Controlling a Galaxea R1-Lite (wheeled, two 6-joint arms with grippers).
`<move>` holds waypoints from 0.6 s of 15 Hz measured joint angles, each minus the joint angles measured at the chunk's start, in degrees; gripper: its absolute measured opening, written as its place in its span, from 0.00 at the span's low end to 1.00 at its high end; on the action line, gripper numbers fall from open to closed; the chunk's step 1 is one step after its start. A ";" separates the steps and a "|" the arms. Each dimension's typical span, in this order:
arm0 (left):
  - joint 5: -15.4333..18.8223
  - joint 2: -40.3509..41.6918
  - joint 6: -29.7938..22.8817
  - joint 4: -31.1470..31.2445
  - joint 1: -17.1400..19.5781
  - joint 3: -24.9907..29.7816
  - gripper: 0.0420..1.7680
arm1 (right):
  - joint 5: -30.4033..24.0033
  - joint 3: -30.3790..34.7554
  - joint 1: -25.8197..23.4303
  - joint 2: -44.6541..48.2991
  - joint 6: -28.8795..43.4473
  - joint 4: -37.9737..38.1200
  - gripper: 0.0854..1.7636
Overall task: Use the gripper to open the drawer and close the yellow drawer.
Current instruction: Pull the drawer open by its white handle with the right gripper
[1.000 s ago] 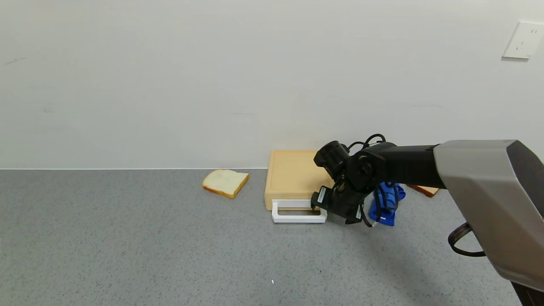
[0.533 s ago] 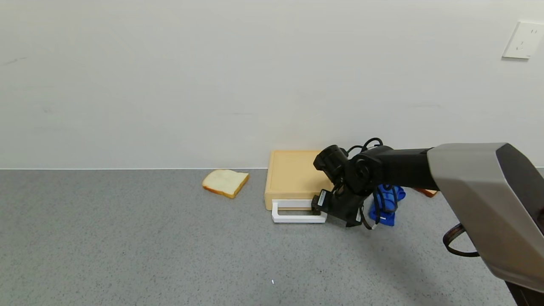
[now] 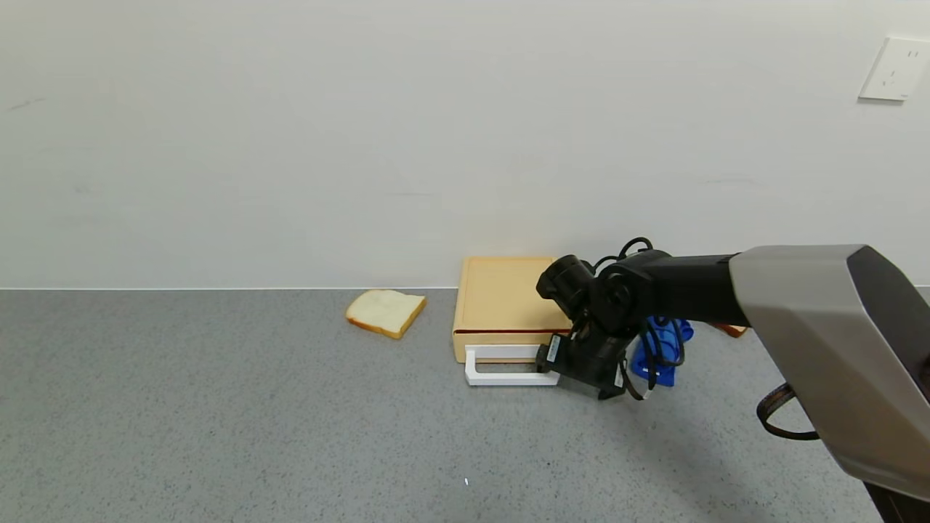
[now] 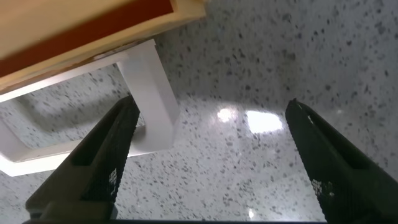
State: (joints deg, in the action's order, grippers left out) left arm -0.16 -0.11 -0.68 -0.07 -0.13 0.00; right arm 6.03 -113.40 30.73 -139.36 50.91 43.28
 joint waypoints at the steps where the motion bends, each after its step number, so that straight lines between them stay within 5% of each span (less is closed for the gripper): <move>1: 0.00 0.00 0.00 0.00 0.00 0.00 0.97 | -0.20 0.00 0.00 0.09 -0.28 1.07 0.97; 9: 0.02 0.00 0.00 0.00 -0.02 0.00 0.97 | -2.01 0.89 1.29 1.62 -0.61 7.02 0.97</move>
State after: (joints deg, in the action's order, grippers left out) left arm -0.13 -0.11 -0.68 -0.07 -0.16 0.00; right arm 4.02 -112.51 32.02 -137.74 50.30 50.30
